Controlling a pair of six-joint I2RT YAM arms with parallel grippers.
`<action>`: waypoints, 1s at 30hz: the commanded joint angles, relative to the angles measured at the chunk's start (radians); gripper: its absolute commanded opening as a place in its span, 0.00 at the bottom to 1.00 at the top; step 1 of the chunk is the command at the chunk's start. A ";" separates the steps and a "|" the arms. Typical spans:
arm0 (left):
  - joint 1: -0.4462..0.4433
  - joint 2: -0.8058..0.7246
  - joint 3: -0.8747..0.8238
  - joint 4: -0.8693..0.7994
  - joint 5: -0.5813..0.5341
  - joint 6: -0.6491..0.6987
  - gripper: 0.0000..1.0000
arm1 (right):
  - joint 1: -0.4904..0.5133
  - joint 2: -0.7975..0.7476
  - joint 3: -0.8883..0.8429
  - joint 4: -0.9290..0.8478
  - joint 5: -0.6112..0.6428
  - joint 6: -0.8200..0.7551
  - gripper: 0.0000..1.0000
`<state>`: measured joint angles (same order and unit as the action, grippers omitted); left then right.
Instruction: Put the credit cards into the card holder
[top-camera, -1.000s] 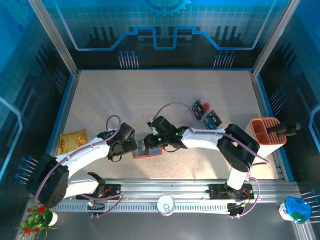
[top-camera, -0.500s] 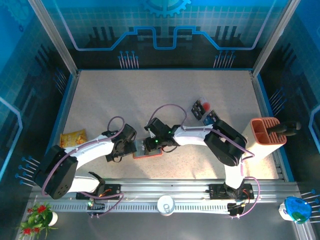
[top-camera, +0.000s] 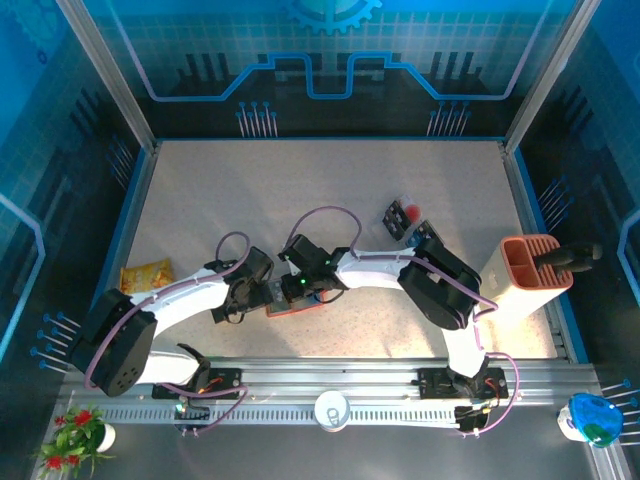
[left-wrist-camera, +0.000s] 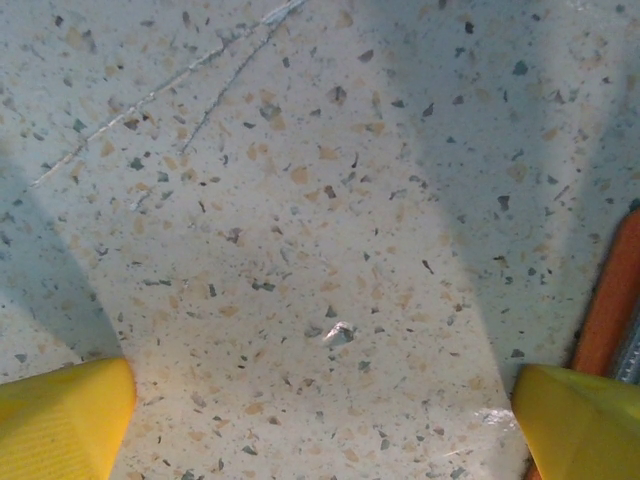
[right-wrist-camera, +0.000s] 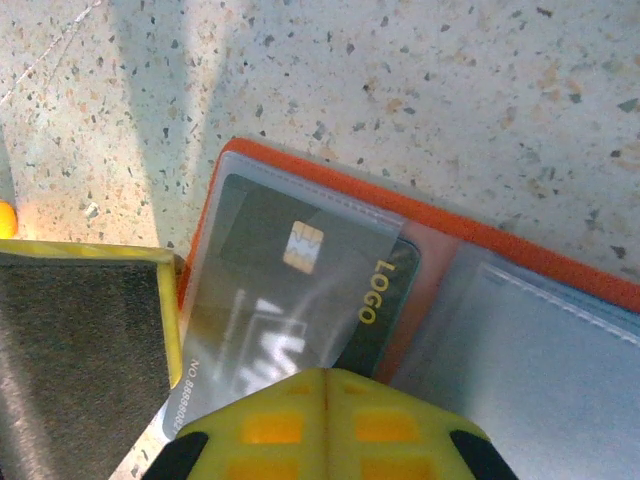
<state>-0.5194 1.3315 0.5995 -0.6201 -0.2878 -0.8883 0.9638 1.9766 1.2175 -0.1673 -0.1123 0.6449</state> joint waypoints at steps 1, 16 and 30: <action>0.011 -0.041 0.014 0.002 0.007 0.011 0.99 | 0.015 -0.055 0.004 -0.052 0.008 -0.022 0.05; 0.039 -0.101 0.005 -0.039 -0.005 0.005 0.99 | -0.009 -0.030 0.022 -0.054 0.022 -0.039 0.05; 0.040 -0.046 0.001 0.004 0.015 0.012 0.99 | -0.005 0.012 0.045 -0.043 -0.024 -0.028 0.05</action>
<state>-0.4877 1.2766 0.5995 -0.6193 -0.2897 -0.8883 0.9611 1.9884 1.2457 -0.2001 -0.1165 0.6231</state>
